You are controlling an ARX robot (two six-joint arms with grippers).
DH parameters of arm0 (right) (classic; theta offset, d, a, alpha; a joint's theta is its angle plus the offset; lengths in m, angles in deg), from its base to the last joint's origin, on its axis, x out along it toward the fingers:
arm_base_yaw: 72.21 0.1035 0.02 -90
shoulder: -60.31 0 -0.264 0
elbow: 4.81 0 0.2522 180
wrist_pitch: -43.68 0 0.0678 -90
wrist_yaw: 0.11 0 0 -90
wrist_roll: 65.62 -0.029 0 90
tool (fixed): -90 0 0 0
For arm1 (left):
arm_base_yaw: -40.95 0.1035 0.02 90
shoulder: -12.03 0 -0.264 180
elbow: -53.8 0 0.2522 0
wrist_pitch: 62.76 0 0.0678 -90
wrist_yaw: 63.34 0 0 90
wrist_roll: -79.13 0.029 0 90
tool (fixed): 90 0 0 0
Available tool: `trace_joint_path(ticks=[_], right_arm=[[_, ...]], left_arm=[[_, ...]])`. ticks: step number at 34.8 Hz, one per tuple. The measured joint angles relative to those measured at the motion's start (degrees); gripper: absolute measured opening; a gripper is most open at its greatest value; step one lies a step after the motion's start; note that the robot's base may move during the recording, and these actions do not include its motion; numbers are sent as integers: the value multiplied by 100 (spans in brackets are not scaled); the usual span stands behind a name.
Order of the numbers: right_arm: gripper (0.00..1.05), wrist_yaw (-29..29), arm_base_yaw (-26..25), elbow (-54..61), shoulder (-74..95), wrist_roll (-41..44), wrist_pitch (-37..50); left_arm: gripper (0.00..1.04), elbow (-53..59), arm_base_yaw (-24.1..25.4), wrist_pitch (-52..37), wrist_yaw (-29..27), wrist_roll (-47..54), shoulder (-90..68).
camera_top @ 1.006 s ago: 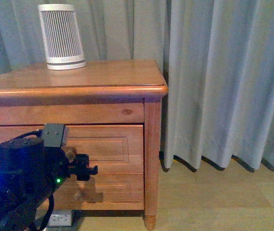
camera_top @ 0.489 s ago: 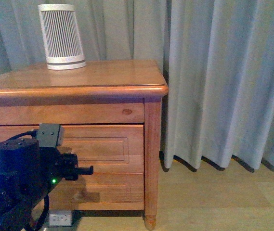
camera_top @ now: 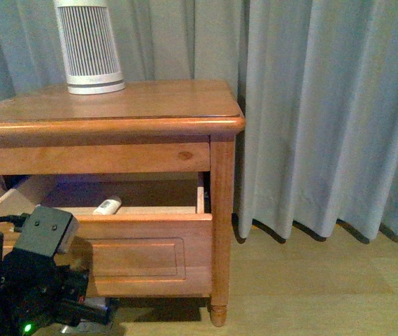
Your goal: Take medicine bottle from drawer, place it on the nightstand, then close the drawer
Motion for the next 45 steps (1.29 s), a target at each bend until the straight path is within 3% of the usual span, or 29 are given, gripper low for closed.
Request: trace_joint_path(ticks=[11, 14, 18, 26, 33, 45], right_arm=[[98, 0, 0, 0, 0, 0, 0], [98, 0, 0, 0, 0, 0, 0], [98, 4, 0, 0, 0, 0, 0], [98, 0, 0, 0, 0, 0, 0], [98, 0, 0, 0, 0, 0, 0], [98, 0, 0, 0, 0, 0, 0]], left_arm=[[23, 1091, -197, 872, -101, -11, 1084], [43, 1156, -197, 1137, 70, -11, 1196], [61, 1333, -304, 1388, 422, 35, 1244], [99, 1388, -17, 1956, 238, 181, 2498], [98, 992, 326, 2736, -46, 118, 4428], [98, 669, 302, 3536, 74, -935, 6815]])
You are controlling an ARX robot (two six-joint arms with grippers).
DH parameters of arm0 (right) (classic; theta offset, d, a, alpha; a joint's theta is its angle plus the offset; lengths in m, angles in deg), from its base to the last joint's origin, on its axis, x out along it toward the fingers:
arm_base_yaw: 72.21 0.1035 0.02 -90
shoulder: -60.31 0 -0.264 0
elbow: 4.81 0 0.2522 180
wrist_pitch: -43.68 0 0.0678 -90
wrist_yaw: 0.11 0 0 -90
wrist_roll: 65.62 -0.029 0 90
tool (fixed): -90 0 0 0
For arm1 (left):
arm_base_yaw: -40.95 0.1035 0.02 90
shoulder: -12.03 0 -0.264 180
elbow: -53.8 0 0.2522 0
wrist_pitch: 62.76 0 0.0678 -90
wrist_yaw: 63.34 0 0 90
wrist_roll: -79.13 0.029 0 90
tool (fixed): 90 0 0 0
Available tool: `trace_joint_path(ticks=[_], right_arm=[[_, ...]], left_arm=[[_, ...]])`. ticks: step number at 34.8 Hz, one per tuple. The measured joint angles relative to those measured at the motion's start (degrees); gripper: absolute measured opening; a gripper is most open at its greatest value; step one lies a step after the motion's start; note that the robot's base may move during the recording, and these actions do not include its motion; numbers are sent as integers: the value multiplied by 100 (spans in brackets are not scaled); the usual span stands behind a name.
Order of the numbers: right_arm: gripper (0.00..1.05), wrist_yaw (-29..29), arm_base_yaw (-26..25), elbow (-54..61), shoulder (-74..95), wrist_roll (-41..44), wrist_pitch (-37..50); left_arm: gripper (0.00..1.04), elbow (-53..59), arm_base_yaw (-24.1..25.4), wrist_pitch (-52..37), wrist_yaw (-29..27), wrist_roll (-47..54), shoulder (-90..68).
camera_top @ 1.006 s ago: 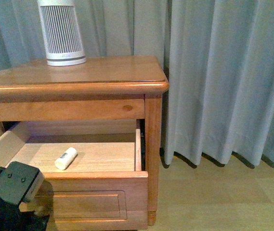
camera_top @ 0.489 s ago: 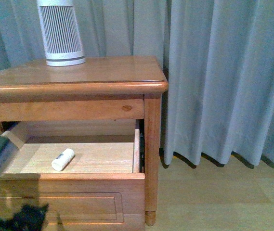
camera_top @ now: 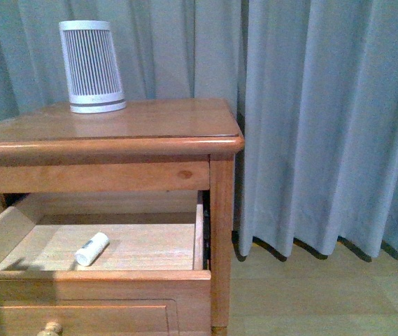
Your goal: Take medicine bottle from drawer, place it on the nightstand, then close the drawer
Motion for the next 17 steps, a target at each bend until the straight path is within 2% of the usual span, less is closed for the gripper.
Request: trace_joint_path(ticks=[6, 9, 13, 14, 16, 17], right_arm=[[98, 0, 0, 0, 0, 0, 0], [98, 0, 0, 0, 0, 0, 0], [98, 2, 0, 0, 0, 0, 0], [98, -4, 0, 0, 0, 0, 0], [98, 0, 0, 0, 0, 0, 0], [98, 0, 0, 0, 0, 0, 0]], left_arm=[[98, 476, 116, 852, -120, -369, 1322], [98, 588, 155, 970, -140, -455, 1593], [83, 752, 160, 1084, -509, -295, 1808], [79, 831, 170, 1073, -514, -273, 1853], [65, 1169, 243, 1005, -437, -232, 2028], [60, 1285, 380, 988, -210, -216, 2103]])
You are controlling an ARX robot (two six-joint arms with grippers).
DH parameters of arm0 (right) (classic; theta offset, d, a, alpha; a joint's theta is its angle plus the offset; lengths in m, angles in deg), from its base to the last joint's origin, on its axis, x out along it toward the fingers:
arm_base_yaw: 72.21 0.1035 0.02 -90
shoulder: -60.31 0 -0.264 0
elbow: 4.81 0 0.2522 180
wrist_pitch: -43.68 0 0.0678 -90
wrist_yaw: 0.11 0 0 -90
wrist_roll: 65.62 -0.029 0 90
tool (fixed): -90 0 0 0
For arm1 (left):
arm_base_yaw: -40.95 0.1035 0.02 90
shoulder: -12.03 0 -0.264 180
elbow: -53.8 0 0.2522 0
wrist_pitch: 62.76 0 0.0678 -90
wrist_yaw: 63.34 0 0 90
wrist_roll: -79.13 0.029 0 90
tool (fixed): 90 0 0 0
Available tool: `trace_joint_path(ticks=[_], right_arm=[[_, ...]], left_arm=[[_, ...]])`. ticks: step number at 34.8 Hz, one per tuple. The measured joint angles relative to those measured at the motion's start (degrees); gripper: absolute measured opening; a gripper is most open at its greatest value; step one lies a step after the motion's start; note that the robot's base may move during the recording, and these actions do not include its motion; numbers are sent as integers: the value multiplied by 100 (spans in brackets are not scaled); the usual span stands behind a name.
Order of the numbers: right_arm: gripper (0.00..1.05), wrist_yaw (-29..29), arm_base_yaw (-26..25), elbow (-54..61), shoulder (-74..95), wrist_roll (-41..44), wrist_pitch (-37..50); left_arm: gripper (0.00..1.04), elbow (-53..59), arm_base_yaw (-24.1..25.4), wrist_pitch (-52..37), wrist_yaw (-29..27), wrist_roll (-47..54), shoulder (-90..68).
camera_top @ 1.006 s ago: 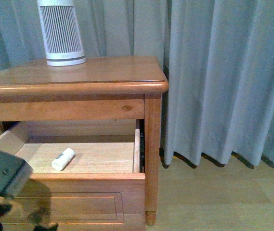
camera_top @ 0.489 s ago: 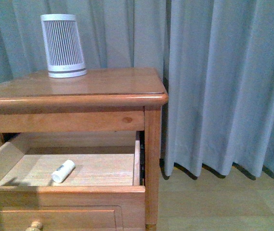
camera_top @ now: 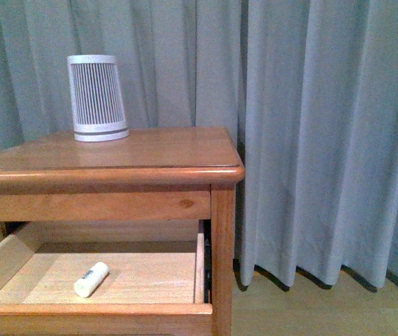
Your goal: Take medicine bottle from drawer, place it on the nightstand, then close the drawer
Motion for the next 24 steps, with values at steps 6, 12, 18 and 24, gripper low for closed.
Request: trace_joint_path(ticks=[6, 12, 18, 24], right_arm=[[98, 4, 0, 0, 0, 0, 0], [98, 9, 0, 0, 0, 0, 0], [98, 9, 0, 0, 0, 0, 0], [98, 9, 0, 0, 0, 0, 0]], left_arm=[[31, 498, 354, -129, 199, 26, 372], [3, 870, 361, -151, 219, 28, 708], [3, 1128, 365, -146, 221, 42, 1010], [3, 1355, 365, -35, 219, 44, 1368]])
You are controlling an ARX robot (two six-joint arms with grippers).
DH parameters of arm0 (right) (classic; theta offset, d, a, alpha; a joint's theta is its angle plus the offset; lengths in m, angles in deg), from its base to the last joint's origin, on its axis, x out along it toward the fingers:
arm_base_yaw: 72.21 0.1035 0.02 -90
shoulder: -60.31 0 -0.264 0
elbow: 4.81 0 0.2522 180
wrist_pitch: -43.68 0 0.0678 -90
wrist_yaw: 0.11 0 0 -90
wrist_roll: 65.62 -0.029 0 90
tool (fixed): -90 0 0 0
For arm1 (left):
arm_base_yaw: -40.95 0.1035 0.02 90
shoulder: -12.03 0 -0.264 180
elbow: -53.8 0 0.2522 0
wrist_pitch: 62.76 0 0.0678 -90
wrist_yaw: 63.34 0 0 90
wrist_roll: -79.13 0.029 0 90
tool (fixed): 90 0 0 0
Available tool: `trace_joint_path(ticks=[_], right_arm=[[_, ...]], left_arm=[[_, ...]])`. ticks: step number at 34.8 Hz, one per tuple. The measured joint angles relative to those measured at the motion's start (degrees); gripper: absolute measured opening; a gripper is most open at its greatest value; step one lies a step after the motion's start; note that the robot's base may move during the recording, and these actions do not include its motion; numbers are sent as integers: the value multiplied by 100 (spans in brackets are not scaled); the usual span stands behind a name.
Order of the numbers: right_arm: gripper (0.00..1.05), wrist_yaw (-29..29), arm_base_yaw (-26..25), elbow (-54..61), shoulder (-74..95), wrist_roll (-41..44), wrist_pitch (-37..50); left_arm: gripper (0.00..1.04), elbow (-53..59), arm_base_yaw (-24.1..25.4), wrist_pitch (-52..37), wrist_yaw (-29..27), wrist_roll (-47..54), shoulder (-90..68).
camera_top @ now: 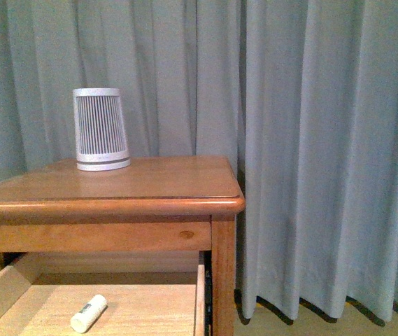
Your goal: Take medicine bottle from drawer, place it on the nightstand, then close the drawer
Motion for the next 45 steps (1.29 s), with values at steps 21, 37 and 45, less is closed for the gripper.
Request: trace_joint_path(ticks=[21, 37, 45], right_arm=[[98, -20, 0, 0, 0, 0, 0], [98, -11, 0, 0, 7, 0, -2], [98, 26, -2, 2, 2, 0, -2]], left_arm=[[3, 474, 0, 525, 15, 17, 1054], [11, 474, 7, 1526, 4, 22, 2013], [52, 474, 7, 1519, -17, 20, 2022]])
